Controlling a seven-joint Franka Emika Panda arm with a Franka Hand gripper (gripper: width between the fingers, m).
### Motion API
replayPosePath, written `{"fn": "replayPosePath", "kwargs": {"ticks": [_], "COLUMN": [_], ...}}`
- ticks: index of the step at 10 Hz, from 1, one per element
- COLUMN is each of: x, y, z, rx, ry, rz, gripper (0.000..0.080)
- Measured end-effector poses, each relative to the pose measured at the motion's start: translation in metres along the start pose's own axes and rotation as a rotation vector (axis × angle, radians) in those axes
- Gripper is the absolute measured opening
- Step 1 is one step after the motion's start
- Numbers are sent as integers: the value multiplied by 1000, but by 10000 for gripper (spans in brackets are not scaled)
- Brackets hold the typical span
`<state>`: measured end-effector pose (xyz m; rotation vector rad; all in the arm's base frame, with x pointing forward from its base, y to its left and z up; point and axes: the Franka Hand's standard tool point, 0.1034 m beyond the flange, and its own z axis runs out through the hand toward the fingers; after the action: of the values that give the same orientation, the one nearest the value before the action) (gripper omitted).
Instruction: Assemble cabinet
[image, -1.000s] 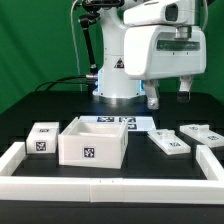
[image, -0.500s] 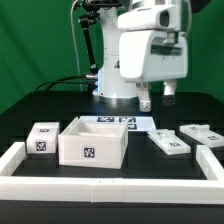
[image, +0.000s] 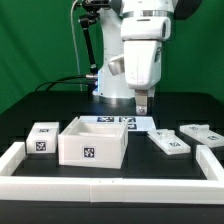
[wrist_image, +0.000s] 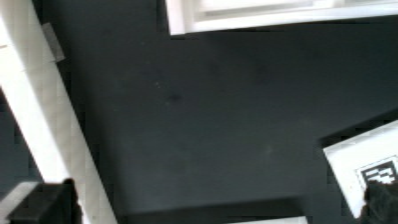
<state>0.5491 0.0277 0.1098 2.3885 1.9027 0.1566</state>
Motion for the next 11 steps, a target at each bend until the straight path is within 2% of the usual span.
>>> {"fn": "replayPosePath", "kwargs": {"ticks": [2,3,5,7,10,11], "x": [-7,-16,-41,-63,-63,-64], "y": [-2,-13,-39,-48,-48,-48], "z": [1,1,2,8,8,8], "rx": [5,-2,27,36,37,30], "ry": [-3,-2,-16,-20,-20,-18], "rz": [-25,-30,-41,-37,-26,-34], "gripper": [798,798,798,798,798,798]}}
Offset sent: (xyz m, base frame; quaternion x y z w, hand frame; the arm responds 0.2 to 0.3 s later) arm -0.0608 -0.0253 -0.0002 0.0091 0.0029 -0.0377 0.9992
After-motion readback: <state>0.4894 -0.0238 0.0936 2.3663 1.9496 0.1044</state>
